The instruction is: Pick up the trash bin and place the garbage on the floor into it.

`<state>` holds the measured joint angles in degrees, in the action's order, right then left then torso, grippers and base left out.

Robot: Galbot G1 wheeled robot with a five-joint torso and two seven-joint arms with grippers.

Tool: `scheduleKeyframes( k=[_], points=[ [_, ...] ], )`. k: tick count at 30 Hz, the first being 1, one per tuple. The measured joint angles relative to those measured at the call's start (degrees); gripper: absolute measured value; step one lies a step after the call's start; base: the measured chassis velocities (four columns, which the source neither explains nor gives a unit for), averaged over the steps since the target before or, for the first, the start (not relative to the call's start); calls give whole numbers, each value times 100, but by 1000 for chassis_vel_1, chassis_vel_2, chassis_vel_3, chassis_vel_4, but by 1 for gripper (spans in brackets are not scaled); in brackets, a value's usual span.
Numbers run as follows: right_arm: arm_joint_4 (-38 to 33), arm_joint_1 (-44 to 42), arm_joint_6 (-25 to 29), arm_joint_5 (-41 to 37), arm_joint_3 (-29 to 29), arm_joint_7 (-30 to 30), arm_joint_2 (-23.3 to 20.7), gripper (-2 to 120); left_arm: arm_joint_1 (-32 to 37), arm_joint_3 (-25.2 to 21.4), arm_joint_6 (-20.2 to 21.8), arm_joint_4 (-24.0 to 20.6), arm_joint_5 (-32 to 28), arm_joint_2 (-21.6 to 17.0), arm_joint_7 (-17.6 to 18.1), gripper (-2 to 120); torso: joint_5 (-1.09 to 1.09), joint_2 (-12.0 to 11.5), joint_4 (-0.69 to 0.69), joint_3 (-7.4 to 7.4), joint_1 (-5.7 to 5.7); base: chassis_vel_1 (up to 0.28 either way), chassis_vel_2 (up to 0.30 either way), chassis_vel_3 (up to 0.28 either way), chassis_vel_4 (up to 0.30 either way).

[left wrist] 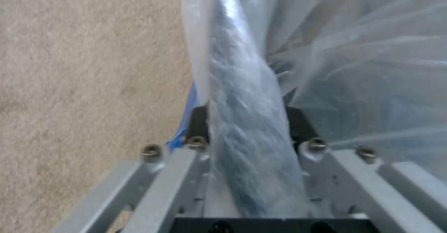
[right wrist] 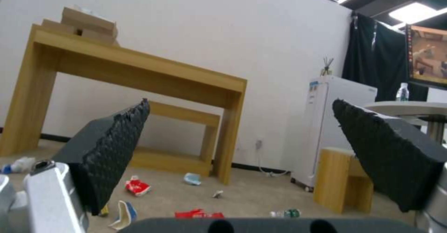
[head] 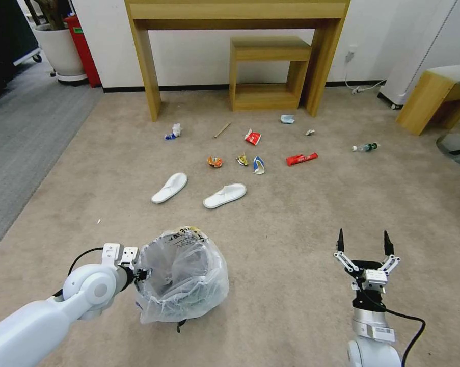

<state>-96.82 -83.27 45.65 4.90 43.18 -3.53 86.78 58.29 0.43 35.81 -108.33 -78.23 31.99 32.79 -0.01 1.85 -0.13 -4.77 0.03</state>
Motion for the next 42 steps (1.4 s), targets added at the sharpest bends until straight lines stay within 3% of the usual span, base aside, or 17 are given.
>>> scheduleKeyframes(
  k=[5, 24, 35, 42],
  points=[
    [-11, 18, -10, 1, -8, -17, -2, 100, 55, -154, -80, -96, 122, -21, -230, 1, 0, 0, -1, 0, 0, 0, 0, 0, 0],
    [49, 103, -78, 86, -53, -141, -28, 100, 519, -896, -308, -155, 740, 48, -616, 0, 1, 0, 0, 0, 0, 0, 0, 0, 0],
    [-44, 91, -197, 157, -48, -205, 11, 100, 1408, -2066, -1280, -615, 1897, 815, -1044, 0, -1, 0, 0, 0, 0, 0, 0, 0, 0],
    [-89, 60, -216, 196, -43, -254, 23, 100, 1677, -2510, -1392, -716, 2049, 1014, -1107, 0, 1, 0, -1, 0, 0, 0, 0, 0, 0]
  ],
)
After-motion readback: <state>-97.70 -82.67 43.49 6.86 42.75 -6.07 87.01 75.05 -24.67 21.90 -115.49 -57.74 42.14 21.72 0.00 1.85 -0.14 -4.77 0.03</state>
